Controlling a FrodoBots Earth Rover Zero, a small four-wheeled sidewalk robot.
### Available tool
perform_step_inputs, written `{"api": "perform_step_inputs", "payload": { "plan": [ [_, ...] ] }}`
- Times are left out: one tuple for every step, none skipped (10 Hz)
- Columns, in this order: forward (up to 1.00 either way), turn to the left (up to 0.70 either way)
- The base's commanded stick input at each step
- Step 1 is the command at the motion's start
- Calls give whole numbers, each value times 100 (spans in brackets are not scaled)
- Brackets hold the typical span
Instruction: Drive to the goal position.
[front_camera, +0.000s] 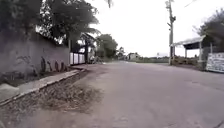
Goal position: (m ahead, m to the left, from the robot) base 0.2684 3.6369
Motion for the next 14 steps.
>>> {"api": "perform_step_inputs", "payload": {
  "plan": [
    [70,0],
    [70,-27],
    [70,-27],
    [70,-27],
    [70,-27],
    [70,-6],
    [70,0],
    [70,0],
    [70,0],
    [70,0],
    [70,0],
    [70,15],
    [70,27],
    [70,27]
  ]
}}
